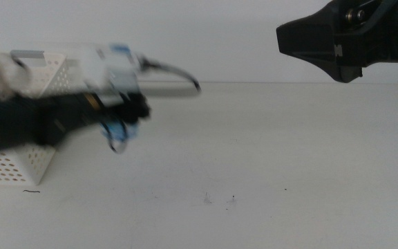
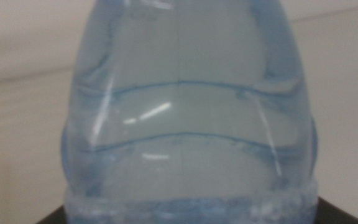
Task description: Use arms to grab the bottles and put them into the dustbin to the left of the table.
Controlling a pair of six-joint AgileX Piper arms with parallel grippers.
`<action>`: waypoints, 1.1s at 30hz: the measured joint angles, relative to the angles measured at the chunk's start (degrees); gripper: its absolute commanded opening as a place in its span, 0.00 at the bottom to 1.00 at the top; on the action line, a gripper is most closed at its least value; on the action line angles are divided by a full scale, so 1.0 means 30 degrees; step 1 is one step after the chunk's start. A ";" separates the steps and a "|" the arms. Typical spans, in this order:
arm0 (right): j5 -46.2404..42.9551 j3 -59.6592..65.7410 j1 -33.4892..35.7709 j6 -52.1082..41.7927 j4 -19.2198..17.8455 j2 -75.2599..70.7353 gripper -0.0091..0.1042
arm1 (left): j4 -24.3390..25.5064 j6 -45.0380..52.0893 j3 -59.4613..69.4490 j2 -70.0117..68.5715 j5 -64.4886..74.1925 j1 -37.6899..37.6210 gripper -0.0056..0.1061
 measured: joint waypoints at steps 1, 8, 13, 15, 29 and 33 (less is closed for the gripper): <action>0.0000 0.0000 0.0000 0.0000 0.0000 0.0000 0.86 | 0.0149 0.0085 -0.0646 -0.1043 0.2109 0.0252 0.04; 0.0000 0.0000 0.0000 0.0000 0.0000 0.0000 0.86 | 0.0251 0.2996 -0.8408 -0.2223 1.5101 0.3506 0.04; 0.0000 0.0000 0.0000 0.0000 0.0000 0.0000 0.86 | -0.0118 0.5332 -1.3338 0.0019 2.1016 0.7057 0.04; 0.0000 0.0000 0.0000 0.0000 0.0000 0.0000 0.86 | -0.0194 0.5846 -1.4968 0.1040 2.2379 0.8215 0.04; 0.0000 0.0000 0.0000 -0.0035 0.0000 0.0000 0.86 | -0.0213 0.6227 -1.7029 0.7003 2.3550 1.0629 0.21; 0.0000 0.0000 0.0000 -0.0035 0.0000 0.0000 0.86 | -0.0124 0.6275 -1.7056 0.7821 2.3077 1.0629 0.48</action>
